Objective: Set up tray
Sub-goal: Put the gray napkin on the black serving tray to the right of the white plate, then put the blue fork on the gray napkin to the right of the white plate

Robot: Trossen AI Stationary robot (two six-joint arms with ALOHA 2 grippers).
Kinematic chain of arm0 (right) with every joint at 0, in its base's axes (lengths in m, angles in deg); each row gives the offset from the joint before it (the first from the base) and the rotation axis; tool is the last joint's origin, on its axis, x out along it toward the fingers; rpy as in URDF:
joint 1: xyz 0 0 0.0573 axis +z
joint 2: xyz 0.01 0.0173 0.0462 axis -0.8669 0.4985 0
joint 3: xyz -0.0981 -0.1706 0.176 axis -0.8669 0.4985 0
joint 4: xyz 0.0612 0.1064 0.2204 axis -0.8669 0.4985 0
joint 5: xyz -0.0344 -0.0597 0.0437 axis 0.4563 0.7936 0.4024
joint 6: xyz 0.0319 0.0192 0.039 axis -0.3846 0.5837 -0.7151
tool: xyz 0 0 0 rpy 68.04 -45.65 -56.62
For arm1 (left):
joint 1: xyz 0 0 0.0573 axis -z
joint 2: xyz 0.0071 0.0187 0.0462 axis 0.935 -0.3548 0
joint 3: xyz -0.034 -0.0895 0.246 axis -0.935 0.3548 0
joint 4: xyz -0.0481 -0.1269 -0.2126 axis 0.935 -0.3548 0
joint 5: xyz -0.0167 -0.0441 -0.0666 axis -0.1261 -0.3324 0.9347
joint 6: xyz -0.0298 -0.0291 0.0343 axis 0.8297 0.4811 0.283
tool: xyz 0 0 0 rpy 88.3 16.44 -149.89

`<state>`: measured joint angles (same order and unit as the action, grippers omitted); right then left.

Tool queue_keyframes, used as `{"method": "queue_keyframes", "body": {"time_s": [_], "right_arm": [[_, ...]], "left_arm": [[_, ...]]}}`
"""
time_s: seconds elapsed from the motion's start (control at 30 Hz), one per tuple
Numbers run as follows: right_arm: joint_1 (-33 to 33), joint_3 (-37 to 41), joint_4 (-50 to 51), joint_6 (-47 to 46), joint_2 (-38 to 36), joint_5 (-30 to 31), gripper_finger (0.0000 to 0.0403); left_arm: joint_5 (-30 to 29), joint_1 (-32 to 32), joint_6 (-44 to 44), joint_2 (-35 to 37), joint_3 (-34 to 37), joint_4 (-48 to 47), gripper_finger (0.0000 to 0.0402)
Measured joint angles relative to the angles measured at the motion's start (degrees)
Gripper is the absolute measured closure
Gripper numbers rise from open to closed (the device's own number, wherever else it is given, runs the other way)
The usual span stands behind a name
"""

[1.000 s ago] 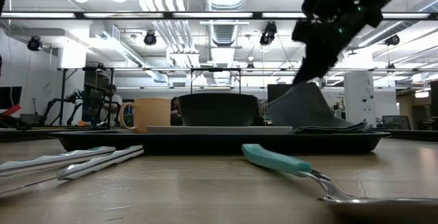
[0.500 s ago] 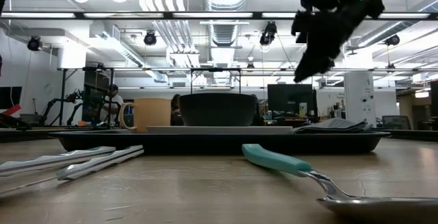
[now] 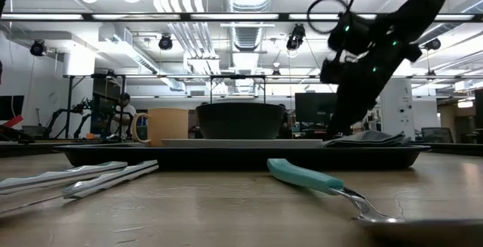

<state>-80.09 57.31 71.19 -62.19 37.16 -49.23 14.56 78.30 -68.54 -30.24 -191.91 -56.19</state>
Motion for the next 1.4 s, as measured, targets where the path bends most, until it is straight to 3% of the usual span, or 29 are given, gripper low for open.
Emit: {"method": "queue_keyframes", "body": {"time_s": [0.27,0.63,0.9,1.13,1.4], "right_arm": [[0.2,-3.2,-2.5,0.9,9.7,-0.4,0.0225],[2.9,-10.6,-1.4,1.4,15.8,-1.0,0.0227],[1.5,-10.5,5.4,1.6,7.7,-1.2,0.0227],[2.3,-9.2,13.1,0.5,-0.5,2.9,0.0227],[13.5,-6.8,13.7,-6.4,0.2,3.4,0.0227]], "left_arm": [[0.0,0.0,0.0,0.0,0.0,0.0,0.0283],[0.0,0.0,0.0,0.0,0.0,0.0,0.0283],[0.0,0.3,0.0,0.0,0.0,0.0,0.0283],[0.0,0.2,0.0,0.0,1.2,0.0,0.0283],[2.5,0.4,2.1,0.0,6.2,0.2,0.0283]]}}
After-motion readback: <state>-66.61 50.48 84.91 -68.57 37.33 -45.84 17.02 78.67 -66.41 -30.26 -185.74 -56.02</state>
